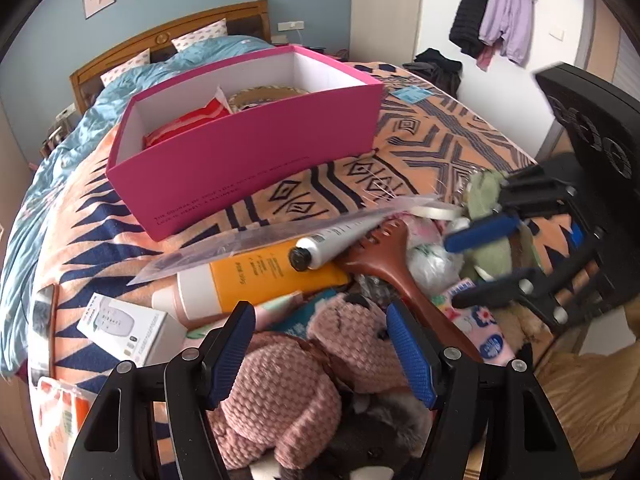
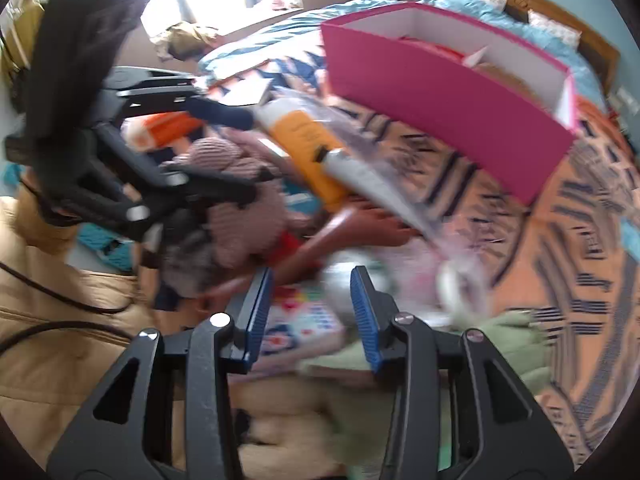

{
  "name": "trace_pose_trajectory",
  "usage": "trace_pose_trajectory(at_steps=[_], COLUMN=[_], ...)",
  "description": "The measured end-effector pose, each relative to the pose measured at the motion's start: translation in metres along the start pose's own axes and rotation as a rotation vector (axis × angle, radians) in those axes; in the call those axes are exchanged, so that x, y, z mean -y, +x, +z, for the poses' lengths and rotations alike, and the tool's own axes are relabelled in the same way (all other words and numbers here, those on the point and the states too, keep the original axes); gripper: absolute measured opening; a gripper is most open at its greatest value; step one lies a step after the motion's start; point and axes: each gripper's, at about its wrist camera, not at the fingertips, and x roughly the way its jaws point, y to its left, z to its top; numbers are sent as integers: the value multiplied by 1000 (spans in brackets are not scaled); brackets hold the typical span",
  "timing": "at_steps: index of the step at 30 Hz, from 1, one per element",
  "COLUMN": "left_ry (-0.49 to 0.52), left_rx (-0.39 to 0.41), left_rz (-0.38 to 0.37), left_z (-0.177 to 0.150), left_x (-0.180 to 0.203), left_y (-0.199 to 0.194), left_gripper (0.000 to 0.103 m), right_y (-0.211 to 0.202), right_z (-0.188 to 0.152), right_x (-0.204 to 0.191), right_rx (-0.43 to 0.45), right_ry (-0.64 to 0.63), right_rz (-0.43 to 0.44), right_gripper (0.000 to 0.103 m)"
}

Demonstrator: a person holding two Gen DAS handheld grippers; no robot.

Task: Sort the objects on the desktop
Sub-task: 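Grasp the brown rake-shaped comb in the pile with the right tool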

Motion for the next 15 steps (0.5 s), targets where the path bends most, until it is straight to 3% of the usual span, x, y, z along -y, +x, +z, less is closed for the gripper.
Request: trace_pose_trajectory(at_steps=[3, 5, 11, 15], left_ry=[52, 91, 203, 207], left_rx=[-6, -19, -57, -69], left_rz=[-7, 1, 95, 108], left_z=[-6, -10, -18, -14], left_x=[13, 22, 45, 45], left_y=[-5, -6, 4, 10], left_gripper=[70, 70, 70, 70], right_y=[7, 14, 21, 19], right_z=[-2, -4, -4, -3], right_x=[0, -8, -10, -10], right_rx=[-28, -33, 6, 46], right_ry=[-11, -76, -105, -108], right_rz=[3, -61, -107, -124], right_gripper=[43, 43, 43, 43])
